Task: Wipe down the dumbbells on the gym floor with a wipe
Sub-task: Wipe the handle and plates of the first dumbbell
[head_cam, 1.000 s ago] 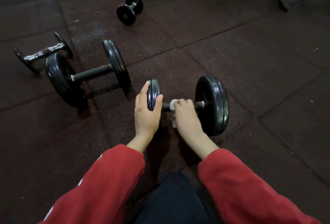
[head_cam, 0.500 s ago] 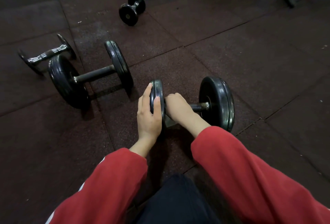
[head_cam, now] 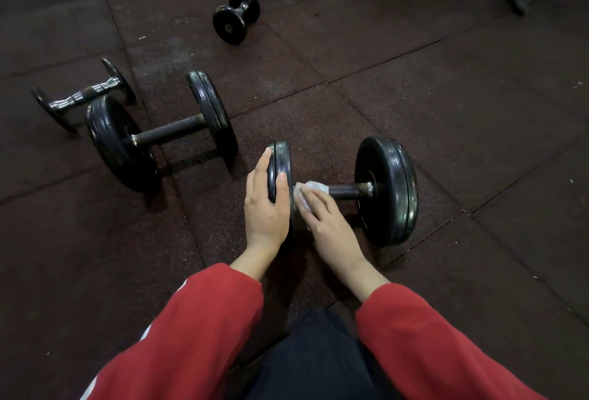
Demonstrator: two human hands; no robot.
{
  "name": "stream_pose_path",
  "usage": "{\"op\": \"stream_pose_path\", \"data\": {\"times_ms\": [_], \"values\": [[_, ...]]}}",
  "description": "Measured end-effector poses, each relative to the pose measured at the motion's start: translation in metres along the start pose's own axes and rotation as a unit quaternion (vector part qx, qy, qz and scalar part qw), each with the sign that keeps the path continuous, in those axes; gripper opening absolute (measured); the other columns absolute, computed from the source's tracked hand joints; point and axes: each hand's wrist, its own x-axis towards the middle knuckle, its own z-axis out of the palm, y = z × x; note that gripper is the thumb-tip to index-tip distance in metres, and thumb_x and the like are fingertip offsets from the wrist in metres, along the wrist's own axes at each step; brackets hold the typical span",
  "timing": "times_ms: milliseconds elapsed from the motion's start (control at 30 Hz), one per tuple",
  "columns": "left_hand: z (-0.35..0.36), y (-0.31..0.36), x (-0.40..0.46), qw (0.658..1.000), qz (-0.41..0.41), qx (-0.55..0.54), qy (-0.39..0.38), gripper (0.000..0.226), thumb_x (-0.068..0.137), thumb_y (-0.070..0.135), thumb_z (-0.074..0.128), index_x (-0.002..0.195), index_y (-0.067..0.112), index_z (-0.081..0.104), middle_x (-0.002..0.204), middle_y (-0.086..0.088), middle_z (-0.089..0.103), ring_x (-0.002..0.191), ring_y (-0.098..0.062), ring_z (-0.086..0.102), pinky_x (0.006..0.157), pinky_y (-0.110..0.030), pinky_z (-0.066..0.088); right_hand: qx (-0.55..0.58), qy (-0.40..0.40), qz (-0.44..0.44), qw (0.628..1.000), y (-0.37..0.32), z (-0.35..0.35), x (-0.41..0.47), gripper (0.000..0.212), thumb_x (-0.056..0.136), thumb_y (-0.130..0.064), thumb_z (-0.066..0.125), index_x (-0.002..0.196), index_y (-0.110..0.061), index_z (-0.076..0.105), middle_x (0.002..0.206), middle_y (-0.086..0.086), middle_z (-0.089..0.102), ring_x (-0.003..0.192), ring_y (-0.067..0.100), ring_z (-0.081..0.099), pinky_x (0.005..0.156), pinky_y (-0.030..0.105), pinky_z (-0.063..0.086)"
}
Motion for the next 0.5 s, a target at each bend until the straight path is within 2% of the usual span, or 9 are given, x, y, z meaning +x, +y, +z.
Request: {"op": "stream_pose_path", "data": {"times_ms": [67,133,233,300,367,433,500], "values": [[0.000,0.000,0.000,1.000,-0.002,0.002,0.000,0.061,0.087,0.046,0.032,0.138,0.013,0.041,0.126,0.012,0.040,0.113,0.019,0.030,0.093,0.008,0.018,-0.038,0.007,-0.012,0.999,0.011,0.003,-0.013,0.045,0.080,-0.003,0.037,0.118,0.006,0.060,0.123,0.021,0.061,0.121,0.028,0.038,0.107,0.032,0.034],[0.000,-0.001,0.000,1.000,-0.003,0.004,-0.001,0.061,0.087,0.047,0.031,0.138,0.014,0.041,0.126,0.012,0.041,0.113,0.018,0.030,0.094,0.007,0.018,-0.051,0.012,0.027,0.998,0.020,0.000,-0.024,0.048,0.080,0.001,0.036,0.126,0.006,0.049,0.128,0.023,0.057,0.125,0.028,0.036,0.113,0.033,0.018],[0.000,0.000,0.001,1.000,-0.005,0.005,0.000,0.061,0.087,0.047,0.032,0.138,0.015,0.041,0.126,0.013,0.040,0.112,0.019,0.030,0.092,0.008,0.018,-0.019,0.000,0.103,0.995,0.023,-0.006,-0.033,0.057,0.075,0.007,0.028,0.129,0.009,0.048,0.134,0.025,0.050,0.130,0.029,0.031,0.116,0.029,0.007],[0.001,0.000,0.002,1.000,-0.003,0.005,0.004,0.060,0.087,0.046,0.032,0.138,0.015,0.042,0.125,0.014,0.040,0.111,0.020,0.030,0.091,0.009,0.018,-0.021,0.017,0.116,0.993,0.020,-0.010,-0.027,0.059,0.074,0.007,0.026,0.127,0.011,0.050,0.134,0.026,0.050,0.130,0.029,0.030,0.117,0.027,0.003],[0.001,0.000,0.002,1.000,-0.003,0.004,0.005,0.060,0.087,0.045,0.033,0.137,0.014,0.042,0.124,0.014,0.040,0.110,0.021,0.030,0.091,0.009,0.018,-0.034,0.019,0.106,0.994,0.012,-0.011,-0.016,0.057,0.073,0.004,0.027,0.122,0.012,0.054,0.128,0.025,0.056,0.127,0.030,0.036,0.116,0.026,0.009],[0.001,0.000,0.001,1.000,-0.005,0.003,0.003,0.060,0.087,0.045,0.033,0.138,0.014,0.042,0.125,0.015,0.040,0.110,0.023,0.030,0.091,0.008,0.018,-0.072,-0.006,0.109,0.991,0.005,-0.010,-0.003,0.055,0.073,0.000,0.030,0.118,0.008,0.059,0.121,0.020,0.062,0.122,0.029,0.051,0.108,0.026,0.034],[0.001,0.001,0.001,1.000,-0.006,0.000,0.000,0.061,0.087,0.046,0.033,0.138,0.014,0.041,0.125,0.014,0.040,0.110,0.023,0.029,0.092,0.008,0.018,-0.122,-0.034,0.156,0.980,0.004,-0.018,0.007,0.056,0.079,-0.003,0.023,0.124,0.005,0.054,0.124,0.017,0.059,0.122,0.028,0.053,0.102,0.030,0.042]]}}
